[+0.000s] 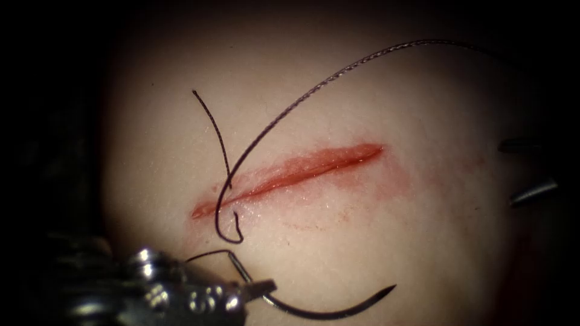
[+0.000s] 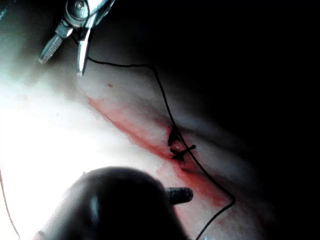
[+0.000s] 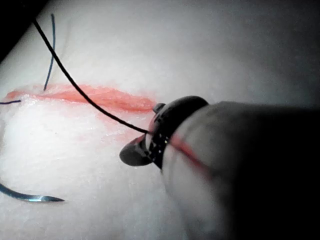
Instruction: Wound Closure
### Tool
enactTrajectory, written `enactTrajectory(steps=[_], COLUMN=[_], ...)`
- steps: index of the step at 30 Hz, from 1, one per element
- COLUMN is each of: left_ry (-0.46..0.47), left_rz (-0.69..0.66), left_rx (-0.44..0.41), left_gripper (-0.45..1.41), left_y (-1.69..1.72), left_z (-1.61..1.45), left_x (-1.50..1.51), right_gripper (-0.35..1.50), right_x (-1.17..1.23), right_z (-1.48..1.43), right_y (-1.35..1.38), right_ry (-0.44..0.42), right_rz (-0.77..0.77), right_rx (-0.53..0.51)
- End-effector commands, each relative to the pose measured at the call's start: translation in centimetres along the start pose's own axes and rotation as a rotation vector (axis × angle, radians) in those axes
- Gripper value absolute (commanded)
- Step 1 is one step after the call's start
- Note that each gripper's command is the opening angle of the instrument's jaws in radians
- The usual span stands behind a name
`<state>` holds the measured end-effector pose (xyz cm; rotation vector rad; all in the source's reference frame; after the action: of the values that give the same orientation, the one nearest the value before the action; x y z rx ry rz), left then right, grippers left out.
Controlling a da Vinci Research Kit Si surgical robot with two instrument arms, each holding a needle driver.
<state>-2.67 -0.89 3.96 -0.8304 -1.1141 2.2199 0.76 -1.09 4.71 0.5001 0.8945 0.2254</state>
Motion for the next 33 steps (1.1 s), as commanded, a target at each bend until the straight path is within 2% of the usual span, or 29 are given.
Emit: enactTrajectory(steps=[1, 3, 4, 5, 7, 12, 13, 15, 19, 24, 28, 30, 33], left_ry=[0.008, 0.032, 0.072, 0.072, 0.137, 0.299, 0.362, 0.397, 0.403, 0.400, 0.403, 0.384, 0.347], left_rz=[0.017, 0.069, 0.137, 0.137, 0.167, 0.223, 0.223, 0.196, 0.165, 0.130, 0.075, 0.048, 0.058], left_rx=[-0.023, -0.060, -0.034, -0.034, 0.035, 0.180, 0.229, 0.263, 0.316, 0.315, 0.263, 0.228, 0.210], left_gripper=[1.13, 1.06, 0.94, 0.94, 0.88, 0.91, 0.91, 0.91, 0.88, 0.81, 0.56, 0.54, 0.52], left_y=[0.07, 0.25, 0.35, 0.35, 0.35, 0.23, 0.16, 0.08, -0.10, -0.35, -0.61, -0.73, -0.79], left_z=[0.04, -0.05, -0.25, -0.25, -0.47, -1.01, -1.22, -1.37, -1.57, -1.59, -1.35, -1.14, -0.99], left_x=[0.03, 0.13, 0.34, 0.34, 0.53, 0.87, 0.95, 1.00, 1.12, 1.28, 1.33, 1.30, 1.24], right_gripper=[1.03, 1.05, 1.03, 1.03, 1.03, 1.08, 1.10, 1.10, 1.13, 1.13, 1.16, 1.21, 1.23], right_x=[0.04, 0.04, 0.03, 0.03, 0.03, 0.04, 0.04, 0.04, 0.04, 0.04, 0.06, 0.09, 0.10], right_z=[0.08, 0.08, 0.07, 0.07, 0.06, 0.08, 0.08, 0.08, 0.08, 0.08, 0.10, 0.12, 0.13], right_y=[0.02, 0.02, 0.02, 0.02, 0.02, 0.02, 0.01, 0.01, 0.01, 0.00, -0.02, -0.04, -0.07], right_ry=[0.002, 0.002, 0.002, 0.002, 0.002, 0.002, 0.002, 0.002, 0.002, 0.002, 0.002, 0.002, 0.002], right_rz=[0.001, 0.001, 0.000, 0.000, 0.002, 0.013, 0.016, 0.016, 0.017, 0.017, 0.019, 0.020, 0.021], right_rx=[0.000, 0.000, 0.000, 0.000, -0.001, -0.016, -0.020, -0.021, -0.021, -0.021, -0.024, -0.026, -0.027])
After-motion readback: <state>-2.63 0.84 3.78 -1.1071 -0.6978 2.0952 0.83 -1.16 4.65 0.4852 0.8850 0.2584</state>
